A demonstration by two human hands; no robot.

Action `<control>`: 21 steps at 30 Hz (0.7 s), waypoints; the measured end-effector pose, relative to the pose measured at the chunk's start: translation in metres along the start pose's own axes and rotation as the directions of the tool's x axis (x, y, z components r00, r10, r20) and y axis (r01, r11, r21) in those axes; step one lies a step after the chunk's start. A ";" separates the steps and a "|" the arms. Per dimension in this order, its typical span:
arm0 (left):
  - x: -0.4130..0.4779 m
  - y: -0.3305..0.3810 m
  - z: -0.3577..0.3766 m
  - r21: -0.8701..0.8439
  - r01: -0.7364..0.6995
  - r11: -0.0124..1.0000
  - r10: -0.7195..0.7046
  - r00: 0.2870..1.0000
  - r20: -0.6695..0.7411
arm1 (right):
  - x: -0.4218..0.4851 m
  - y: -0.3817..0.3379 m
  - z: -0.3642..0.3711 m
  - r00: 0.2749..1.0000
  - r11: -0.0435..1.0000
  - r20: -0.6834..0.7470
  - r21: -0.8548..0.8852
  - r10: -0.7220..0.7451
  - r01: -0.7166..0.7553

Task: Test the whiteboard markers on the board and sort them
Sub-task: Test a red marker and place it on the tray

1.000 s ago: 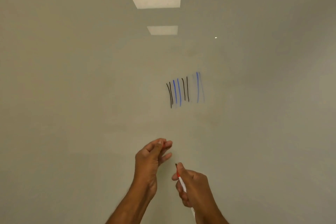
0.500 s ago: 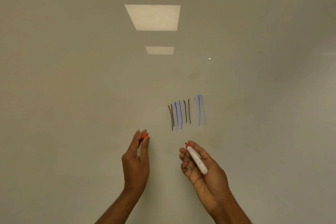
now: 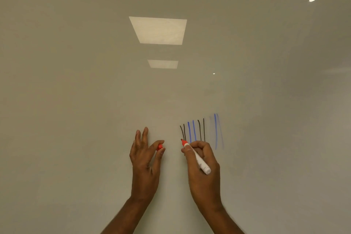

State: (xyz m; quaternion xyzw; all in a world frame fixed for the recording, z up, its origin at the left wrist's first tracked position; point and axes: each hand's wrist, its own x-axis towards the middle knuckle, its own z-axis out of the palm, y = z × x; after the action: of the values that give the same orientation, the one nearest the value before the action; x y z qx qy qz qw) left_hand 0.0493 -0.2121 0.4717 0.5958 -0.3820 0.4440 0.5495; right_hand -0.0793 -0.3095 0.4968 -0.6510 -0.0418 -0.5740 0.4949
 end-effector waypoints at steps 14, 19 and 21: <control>0.011 -0.016 0.029 0.287 -0.094 0.953 0.147 0.975 -0.168 | 0.032 0.035 0.031 0.924 0.897 -0.058 -0.272 -0.377 0.349; 0.011 -0.018 0.030 0.321 -0.105 0.941 0.169 0.969 -0.180 | 0.035 0.043 0.033 0.913 0.872 -0.062 -0.328 -0.404 0.364; 0.010 -0.018 0.031 0.332 -0.104 0.937 0.172 0.969 -0.180 | 0.031 0.050 0.030 0.908 0.866 -0.065 -0.338 -0.413 0.369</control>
State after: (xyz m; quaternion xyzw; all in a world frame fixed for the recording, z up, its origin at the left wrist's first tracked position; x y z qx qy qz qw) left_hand 0.0726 -0.2406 0.4760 0.5995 -0.2868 0.5970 0.4494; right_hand -0.0163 -0.3296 0.4957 -0.6595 -0.0465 -0.7044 0.2583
